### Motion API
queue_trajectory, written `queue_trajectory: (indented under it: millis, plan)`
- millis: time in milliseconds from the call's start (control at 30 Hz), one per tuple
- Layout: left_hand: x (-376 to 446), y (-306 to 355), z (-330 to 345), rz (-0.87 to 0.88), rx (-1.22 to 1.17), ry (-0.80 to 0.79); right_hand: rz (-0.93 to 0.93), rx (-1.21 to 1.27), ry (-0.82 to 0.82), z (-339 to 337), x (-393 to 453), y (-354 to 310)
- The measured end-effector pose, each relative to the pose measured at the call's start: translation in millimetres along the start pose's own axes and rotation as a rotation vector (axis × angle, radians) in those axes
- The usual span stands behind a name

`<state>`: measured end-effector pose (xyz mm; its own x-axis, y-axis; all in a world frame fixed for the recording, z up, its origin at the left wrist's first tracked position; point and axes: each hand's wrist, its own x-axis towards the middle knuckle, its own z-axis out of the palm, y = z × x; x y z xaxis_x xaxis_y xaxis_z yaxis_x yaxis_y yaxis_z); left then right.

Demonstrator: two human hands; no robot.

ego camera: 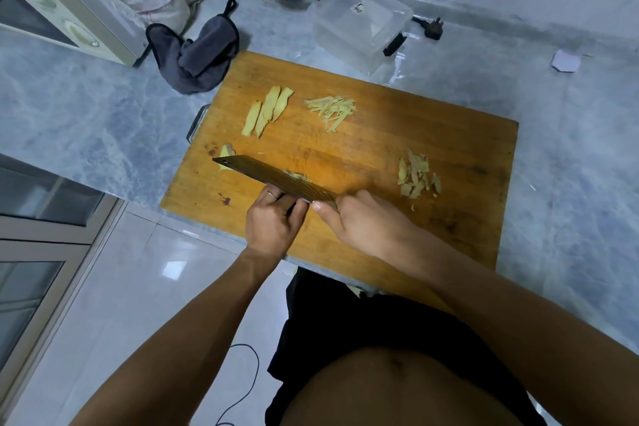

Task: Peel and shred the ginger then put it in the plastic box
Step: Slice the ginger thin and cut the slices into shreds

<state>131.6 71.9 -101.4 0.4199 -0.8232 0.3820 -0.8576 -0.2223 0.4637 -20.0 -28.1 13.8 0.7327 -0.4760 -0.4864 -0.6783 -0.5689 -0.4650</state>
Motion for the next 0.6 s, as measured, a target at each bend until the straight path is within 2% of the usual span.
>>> queue_trajectory:
  millis: [300, 600]
  plan:
    - [1.4, 2.9, -4.3, -0.013, -0.013, 0.009, -0.016, 0.008, 0.072, 2.2, -3.8, 4.3]
    - [0.4, -1.5, 1.0, -0.026, -0.030, -0.016, -0.004, 0.015, 0.034, -3.9, -0.9, 4.4]
